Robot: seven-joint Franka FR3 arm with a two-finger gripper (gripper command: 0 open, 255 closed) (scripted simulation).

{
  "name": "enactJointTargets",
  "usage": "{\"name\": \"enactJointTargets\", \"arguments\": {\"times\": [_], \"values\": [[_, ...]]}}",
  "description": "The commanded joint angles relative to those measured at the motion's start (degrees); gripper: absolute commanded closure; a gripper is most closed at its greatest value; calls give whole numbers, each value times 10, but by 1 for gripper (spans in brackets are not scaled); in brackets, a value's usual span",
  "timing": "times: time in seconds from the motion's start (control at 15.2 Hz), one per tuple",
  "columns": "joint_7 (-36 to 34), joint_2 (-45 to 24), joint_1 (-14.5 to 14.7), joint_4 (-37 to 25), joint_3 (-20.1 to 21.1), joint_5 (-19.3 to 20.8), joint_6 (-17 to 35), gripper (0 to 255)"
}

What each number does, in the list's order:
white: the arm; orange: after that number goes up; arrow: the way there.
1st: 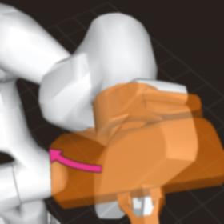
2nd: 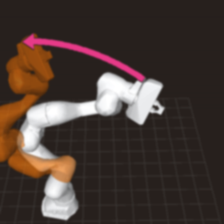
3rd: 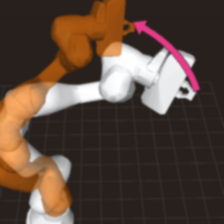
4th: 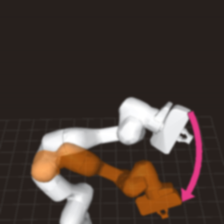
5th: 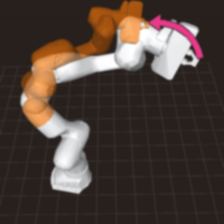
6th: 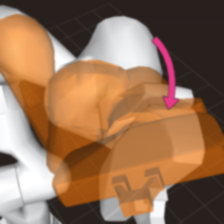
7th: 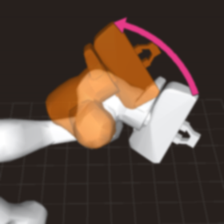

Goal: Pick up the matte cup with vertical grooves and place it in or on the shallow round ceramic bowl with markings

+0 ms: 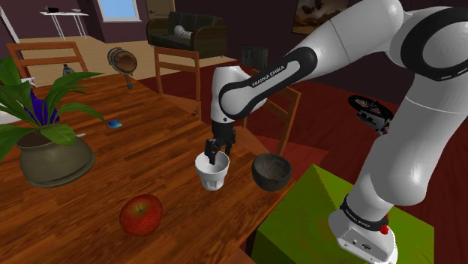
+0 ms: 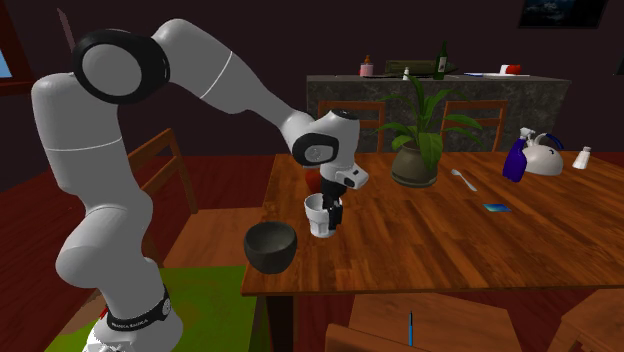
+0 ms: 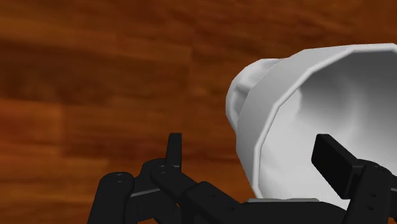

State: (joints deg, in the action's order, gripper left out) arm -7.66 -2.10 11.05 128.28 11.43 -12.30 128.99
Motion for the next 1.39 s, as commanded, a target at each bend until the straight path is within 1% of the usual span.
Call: {"name": "enactJointTargets", "arguments": {"times": [0.0,0.33,0.4,0.99,1.32], "values": [[-1,-3,1,1,0,0,4,0],[-1,-3,1,1,0,0,4,0],[-1,-3,1,1,0,0,4,255],[-1,-3,1,1,0,0,4,255],[-5,19,-1,-16,-1,1,-34,255]]}}
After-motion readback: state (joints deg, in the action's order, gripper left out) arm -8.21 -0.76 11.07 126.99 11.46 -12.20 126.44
